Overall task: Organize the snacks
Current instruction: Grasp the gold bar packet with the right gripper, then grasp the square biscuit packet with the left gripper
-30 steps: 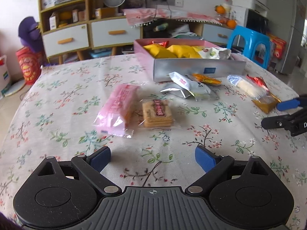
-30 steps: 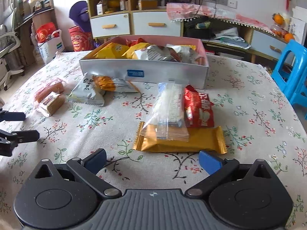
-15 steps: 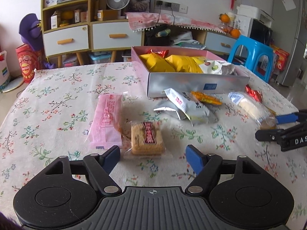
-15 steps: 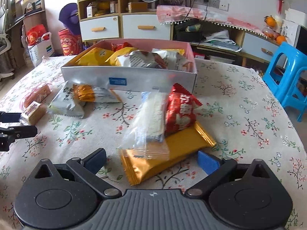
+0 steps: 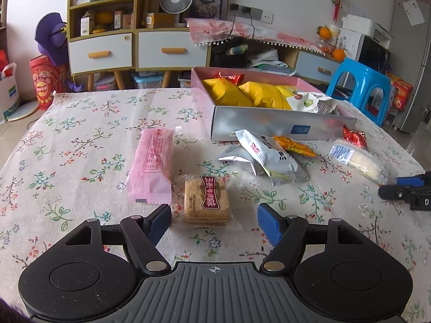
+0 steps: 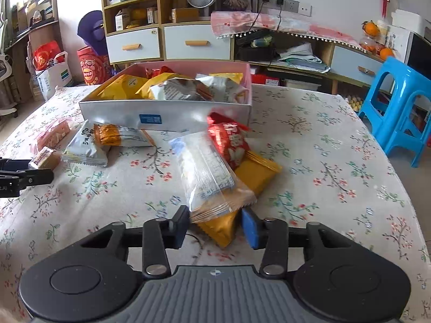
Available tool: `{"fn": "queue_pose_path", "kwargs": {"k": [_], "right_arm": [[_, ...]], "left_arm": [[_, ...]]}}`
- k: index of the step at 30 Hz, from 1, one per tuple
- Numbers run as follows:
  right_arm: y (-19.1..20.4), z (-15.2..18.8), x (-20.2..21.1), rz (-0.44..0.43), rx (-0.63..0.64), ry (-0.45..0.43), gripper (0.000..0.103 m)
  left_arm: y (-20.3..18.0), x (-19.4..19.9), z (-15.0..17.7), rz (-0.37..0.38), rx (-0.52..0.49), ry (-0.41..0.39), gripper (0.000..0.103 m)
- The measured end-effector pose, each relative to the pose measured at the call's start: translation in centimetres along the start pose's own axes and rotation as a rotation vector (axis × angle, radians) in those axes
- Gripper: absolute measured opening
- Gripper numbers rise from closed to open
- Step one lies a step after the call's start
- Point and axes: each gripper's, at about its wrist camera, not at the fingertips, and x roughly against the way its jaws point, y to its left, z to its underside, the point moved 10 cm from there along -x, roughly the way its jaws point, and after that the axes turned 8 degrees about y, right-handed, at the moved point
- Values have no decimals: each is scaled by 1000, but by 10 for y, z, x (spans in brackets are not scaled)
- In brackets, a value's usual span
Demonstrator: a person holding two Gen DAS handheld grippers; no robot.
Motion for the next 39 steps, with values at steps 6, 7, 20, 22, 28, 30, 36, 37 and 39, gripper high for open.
{"fn": "queue_pose_path", "kwargs": {"k": [6, 7, 20, 22, 28, 30, 36, 37, 39], "right_arm": [[-18, 7, 6, 10, -28, 2, 27], [-20, 8, 6, 9, -30, 2, 27], [-24, 8, 3, -10, -30, 7, 44], [-24, 6, 1, -5, -25, 5, 44], [-29, 0, 0, 15, -10, 9, 27], [-30, 2, 2, 10, 4, 9, 26], [-25, 5, 13, -21, 19, 11, 19], [-23, 5, 16, -29, 22, 9, 18], [-19, 4, 22, -45, 29, 3, 12]], "left_arm": [[-1, 5, 5, 13, 6, -6, 66], [0, 5, 4, 12, 8, -7, 66], [-8, -8, -8, -14, 12, -13, 54], [-9, -8, -9, -17, 13, -13, 45], [-8, -5, -12, -29, 38, -14, 33], [-9, -4, -11, -25, 39, -11, 32], [-14, 0, -7, -5, 32, -1, 32], [-15, 1, -6, -1, 31, 1, 32], [-18, 3, -4, 10, 30, 6, 32]]}}
